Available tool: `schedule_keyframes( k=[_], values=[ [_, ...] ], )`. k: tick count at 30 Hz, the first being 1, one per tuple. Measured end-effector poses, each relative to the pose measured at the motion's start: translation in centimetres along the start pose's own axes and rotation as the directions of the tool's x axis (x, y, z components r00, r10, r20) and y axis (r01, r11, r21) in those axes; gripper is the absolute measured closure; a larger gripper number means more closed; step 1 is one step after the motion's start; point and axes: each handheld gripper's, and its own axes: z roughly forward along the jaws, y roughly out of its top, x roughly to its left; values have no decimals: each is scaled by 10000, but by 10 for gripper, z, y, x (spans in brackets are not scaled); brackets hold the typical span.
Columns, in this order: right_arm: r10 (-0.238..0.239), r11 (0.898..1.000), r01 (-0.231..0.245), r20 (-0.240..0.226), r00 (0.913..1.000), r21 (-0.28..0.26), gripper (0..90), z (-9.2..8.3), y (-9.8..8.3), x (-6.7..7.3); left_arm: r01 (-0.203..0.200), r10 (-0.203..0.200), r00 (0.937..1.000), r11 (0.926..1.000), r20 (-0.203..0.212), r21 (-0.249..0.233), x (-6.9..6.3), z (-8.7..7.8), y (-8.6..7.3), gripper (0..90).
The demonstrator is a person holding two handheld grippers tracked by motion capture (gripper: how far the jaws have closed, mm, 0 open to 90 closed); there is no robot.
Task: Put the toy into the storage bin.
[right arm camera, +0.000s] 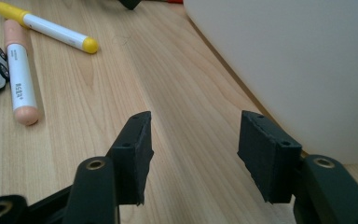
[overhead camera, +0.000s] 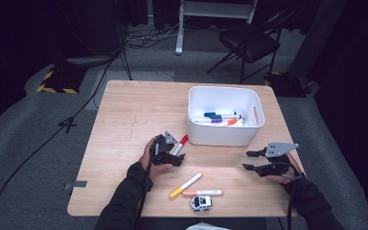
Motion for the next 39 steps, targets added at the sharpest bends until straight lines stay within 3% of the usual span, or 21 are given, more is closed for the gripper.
schedule_keyframes(
  k=[7, 8, 10, 12, 14, 20, 24, 25, 26, 28, 32, 37, 38, 39],
  values=[
    [35, 9995, -28, -196, 9998, 319, 445, 8, -3, 3, 58, -64, 9996, 9998, -292, -183, 2, 8, 11, 261],
    [24, 9994, -17, -217, 9998, 349, 446, 9, -3, 3, 70, -72, 9999, 9998, -108, -164, 2, 9, 12, 273],
    [11, 9993, -2, -261, 9997, 361, 445, 11, -4, 4, -100, 98, 9998, 9998, -169, -151, 2, 10, 14, 299],
    [-27, 9992, 40, -324, 9995, 408, 445, 11, -4, 4, -127, 130, 9998, 9997, 180, -195, 0, 10, 14, 348],
    [-13, 9987, 31, -372, 9993, 502, 443, 12, -4, 4, -147, 149, 9999, 9997, 76, -210, 0, 9, 14, 366],
    [-52, 9982, 84, -525, 9986, 597, 434, 16, -6, 5, -24, 20, 9999, 9996, -161, -266, 1, 9, 16, 549],
    [58, 9972, -14, -581, 9983, 754, 431, 16, -6, 6, -143, 144, 9999, 9992, 6, -365, 1, 9, 16, 656],
    [6, 9976, 33, -555, 9985, 687, 429, 17, -6, 6, -325, 324, 9995, 9988, -29, -364, 2, 9, 16, 683],
    [-99, 9980, 139, -645, 9979, 613, 428, 18, -7, 5, -63, 65, 9999, 9997, 96, -221, 0, 8, 15, 692],
    [-69, 9971, 120, -687, 9976, 752, 425, 18, -7, 6, -225, 235, 9987, 9995, 455, -242, 1, 7, 14, 690],
    [-28, 9975, 79, -720, 9974, 705, 423, 18, -7, 7, -339, 353, 9965, 9992, 753, -202, 1, 1, 9, 711],
    [-82, 9978, 130, -735, 9973, 653, 421, 18, -7, 6, -832, 859, 9864, 9962, 1398, -251, -8, -8, -1, 725],
    [-24, 9972, 76, -701, 9975, 739, 421, 18, -7, 6, -987, 1015, 9787, 9948, 1783, -244, -12, -8, -2, 725],
    [-149, 9973, 204, -772, 9969, 709, 421, 19, -7, 5, -1258, 1269, 9735, 9919, 1903, -179, -16, -9, -3, 725]
  ],
)
